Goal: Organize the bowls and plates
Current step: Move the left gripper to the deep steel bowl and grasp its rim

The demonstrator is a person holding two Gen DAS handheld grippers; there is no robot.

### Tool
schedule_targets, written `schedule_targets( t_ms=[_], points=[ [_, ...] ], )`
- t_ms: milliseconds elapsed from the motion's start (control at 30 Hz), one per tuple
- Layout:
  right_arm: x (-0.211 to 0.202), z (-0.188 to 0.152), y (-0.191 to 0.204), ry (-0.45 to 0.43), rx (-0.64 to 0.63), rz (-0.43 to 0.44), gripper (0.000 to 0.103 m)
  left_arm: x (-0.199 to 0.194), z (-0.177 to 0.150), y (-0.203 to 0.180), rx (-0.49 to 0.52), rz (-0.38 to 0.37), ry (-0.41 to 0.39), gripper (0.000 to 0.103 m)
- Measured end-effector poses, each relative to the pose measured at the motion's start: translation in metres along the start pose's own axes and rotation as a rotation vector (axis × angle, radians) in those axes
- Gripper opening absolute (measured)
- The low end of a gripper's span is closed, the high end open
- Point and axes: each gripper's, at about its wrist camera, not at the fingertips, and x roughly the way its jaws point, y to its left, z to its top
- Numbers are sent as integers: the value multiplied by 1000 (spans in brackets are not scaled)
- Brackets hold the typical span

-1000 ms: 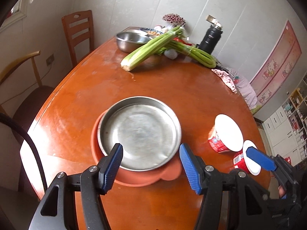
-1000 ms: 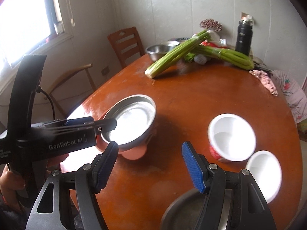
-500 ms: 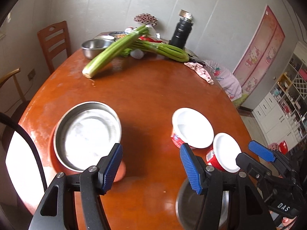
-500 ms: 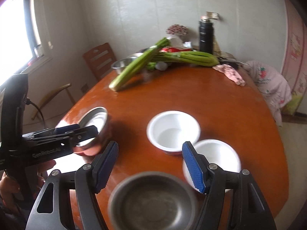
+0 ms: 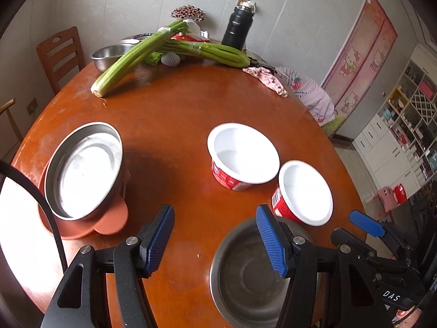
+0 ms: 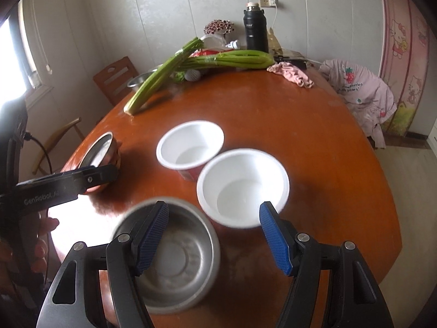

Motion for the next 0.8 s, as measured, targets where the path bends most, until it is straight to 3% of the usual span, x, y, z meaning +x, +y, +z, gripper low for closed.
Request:
schedule_targets(
  t_ms=[400, 567, 633, 800],
  points=[
    [23, -46, 4, 92, -36, 16, 71, 30, -41, -6, 15, 34, 103, 62],
    [27, -52, 12, 89, -63, 30, 71, 35, -51, -8, 21, 25, 114, 62],
    [30, -53, 13, 94, -66, 36, 66, 35, -52, -10, 22, 1, 112, 62],
    [33, -55, 19, 100, -75, 51, 61, 38, -53, -17, 40, -31, 117, 49]
  ],
)
